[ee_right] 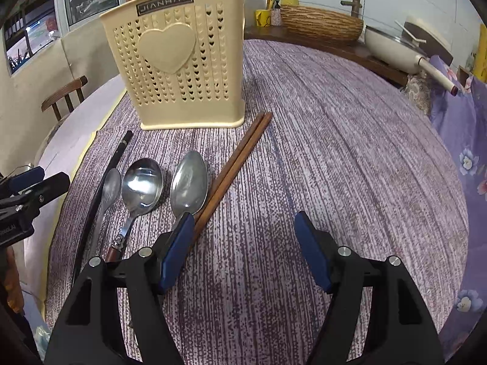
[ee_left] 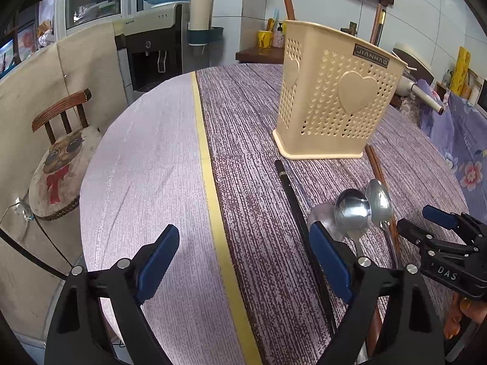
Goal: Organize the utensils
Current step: 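Move both open tools down toward the chopsticks and spoons lying on the table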
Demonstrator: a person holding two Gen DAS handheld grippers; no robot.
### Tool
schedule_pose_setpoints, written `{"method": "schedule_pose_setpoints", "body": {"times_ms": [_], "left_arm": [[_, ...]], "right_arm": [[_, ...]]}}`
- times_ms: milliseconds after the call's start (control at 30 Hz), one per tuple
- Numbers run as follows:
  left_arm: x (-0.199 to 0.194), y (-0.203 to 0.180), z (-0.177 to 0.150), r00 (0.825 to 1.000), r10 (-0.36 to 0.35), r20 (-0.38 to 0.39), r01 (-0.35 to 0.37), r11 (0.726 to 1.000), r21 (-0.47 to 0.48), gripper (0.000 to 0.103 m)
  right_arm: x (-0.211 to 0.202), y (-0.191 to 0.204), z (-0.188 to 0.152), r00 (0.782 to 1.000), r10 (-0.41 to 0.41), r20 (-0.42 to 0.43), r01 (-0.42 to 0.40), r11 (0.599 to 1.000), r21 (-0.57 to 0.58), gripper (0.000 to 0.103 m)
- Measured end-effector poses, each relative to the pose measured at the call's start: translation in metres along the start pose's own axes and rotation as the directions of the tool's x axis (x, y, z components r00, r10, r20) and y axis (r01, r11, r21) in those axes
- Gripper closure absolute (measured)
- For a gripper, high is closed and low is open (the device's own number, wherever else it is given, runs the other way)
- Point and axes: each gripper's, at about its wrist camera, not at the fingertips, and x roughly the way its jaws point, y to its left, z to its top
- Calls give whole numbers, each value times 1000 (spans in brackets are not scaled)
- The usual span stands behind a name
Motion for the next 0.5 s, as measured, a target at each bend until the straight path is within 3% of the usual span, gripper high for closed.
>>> {"method": "schedule_pose_setpoints", "body": {"times_ms": [367, 500], "left_arm": [[1, -7, -3, 1000, -9, -14, 9, 1000, 15, 19], [1, -8, -3, 1000, -10, -16, 10, 1000, 15, 19]], "right_arm": [[3, 5, -2, 1000, -16, -22, 16, 1000, -21, 35], [4, -6, -3, 996, -86, -35, 85, 996, -23, 38]]}}
